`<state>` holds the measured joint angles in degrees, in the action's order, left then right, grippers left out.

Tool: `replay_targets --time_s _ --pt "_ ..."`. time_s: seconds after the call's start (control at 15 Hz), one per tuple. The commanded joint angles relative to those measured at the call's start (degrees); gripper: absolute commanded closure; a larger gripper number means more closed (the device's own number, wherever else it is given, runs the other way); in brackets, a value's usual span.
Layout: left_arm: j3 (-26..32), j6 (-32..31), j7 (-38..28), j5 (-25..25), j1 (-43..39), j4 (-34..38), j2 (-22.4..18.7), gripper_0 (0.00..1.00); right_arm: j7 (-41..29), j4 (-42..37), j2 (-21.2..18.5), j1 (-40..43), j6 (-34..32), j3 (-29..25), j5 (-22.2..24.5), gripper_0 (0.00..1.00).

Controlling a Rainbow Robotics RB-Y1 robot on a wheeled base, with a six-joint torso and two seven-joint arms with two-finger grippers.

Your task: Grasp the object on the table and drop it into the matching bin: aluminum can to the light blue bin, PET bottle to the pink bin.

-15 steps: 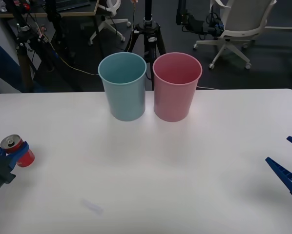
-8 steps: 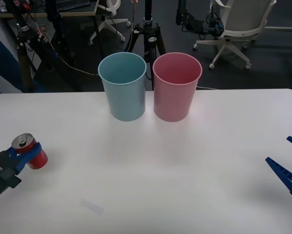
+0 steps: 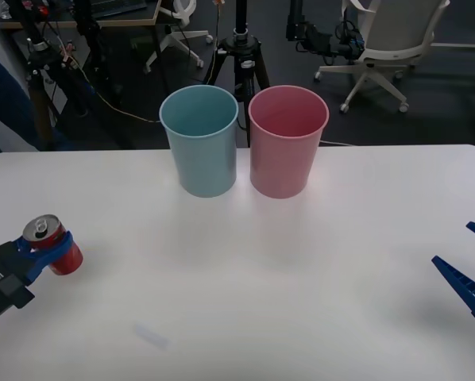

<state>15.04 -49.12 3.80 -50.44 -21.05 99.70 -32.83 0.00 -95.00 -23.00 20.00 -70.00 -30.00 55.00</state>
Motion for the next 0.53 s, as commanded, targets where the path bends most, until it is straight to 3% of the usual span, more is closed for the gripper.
replay_targets --time_s 0.07,0.47,0.53 --pt "-0.01 -0.81 -0.20 0.70 1.01 1.19 -1.18 1.00 0.00 0.00 0.00 0.00 0.00 0.00 0.00 0.00" --pt "-2.64 -0.81 -1.78 0.79 9.45 1.99 -6.46 1.00 0.00 0.00 0.00 0.00 0.00 0.00 0.00 0.00" --pt "-3.61 -0.19 -4.59 0.70 11.20 2.07 -8.13 1.00 0.00 0.00 0.00 0.00 0.00 0.00 0.00 0.00"
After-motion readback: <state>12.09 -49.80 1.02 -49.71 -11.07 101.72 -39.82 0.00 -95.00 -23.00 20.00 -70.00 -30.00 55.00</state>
